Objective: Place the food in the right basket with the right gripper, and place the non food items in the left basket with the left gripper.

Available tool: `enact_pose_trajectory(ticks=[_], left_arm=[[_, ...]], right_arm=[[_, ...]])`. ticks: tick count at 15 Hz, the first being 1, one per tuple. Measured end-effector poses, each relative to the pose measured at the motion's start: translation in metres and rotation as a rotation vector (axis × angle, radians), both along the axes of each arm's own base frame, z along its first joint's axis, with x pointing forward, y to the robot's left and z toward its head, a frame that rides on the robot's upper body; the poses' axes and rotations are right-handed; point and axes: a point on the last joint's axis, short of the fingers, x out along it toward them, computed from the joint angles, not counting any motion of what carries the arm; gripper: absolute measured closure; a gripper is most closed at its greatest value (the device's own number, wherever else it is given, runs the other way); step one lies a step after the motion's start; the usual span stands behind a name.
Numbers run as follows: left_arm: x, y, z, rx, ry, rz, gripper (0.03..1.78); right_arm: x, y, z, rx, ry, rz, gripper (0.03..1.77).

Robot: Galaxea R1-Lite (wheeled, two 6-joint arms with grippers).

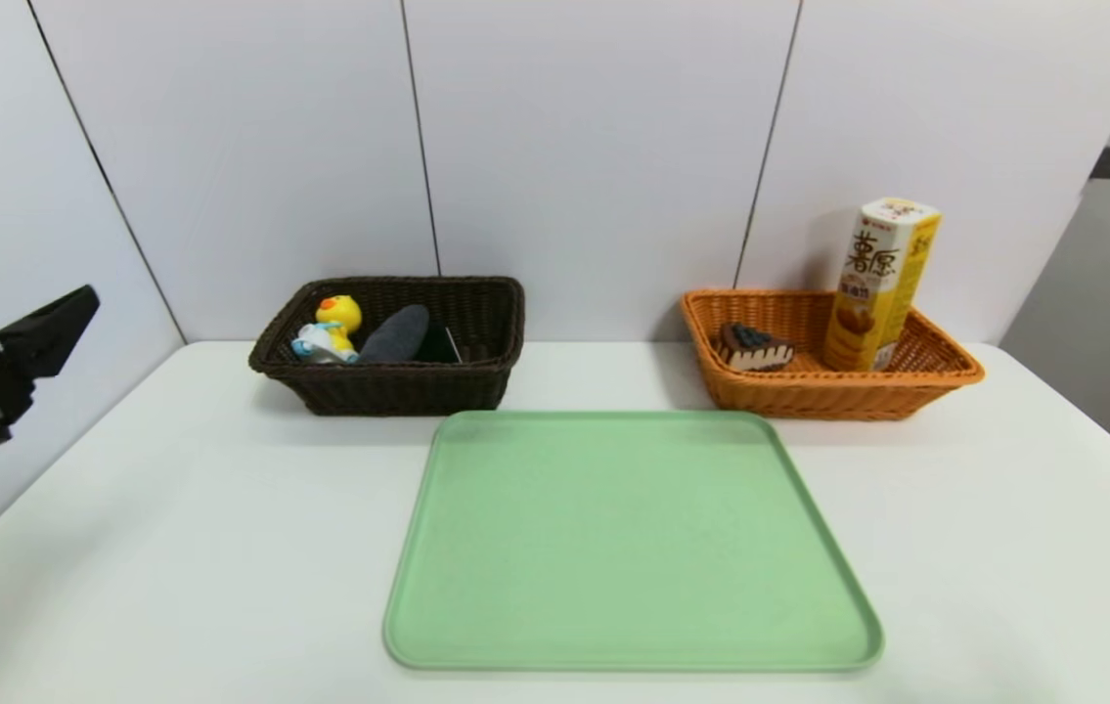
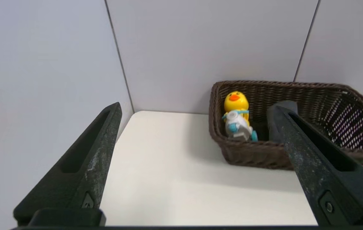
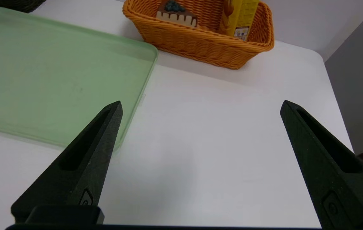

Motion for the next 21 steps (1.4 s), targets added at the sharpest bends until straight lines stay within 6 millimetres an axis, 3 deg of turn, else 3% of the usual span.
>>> enact_pose_trajectory(ticks=[5,13,17,21], left_arm=[[-0.061,0.006,-0.036,0.03,-0.031,0.04,0.13],[-0.132,0.005,-0.086,0.034,-0.056,-0.012,0.12],[-0.161,0.004,-0.112,0.035,-0.026,-0.042,0.12],[-0.174,0.004,-0.126,0.039,-0.052,-0.063,0.12]], right_arm=[[-0.035,-0.001,-0.016,0.0,-0.003,0.004,0.1],[-0.089,-0.002,-0.038,-0.005,-0.041,-0.015,0.1],[-0.106,-0.001,-0.054,-0.005,-0.059,-0.024,0.1],[-0.109,-0.001,-0.064,-0.004,-0.121,-0.034,0.1]])
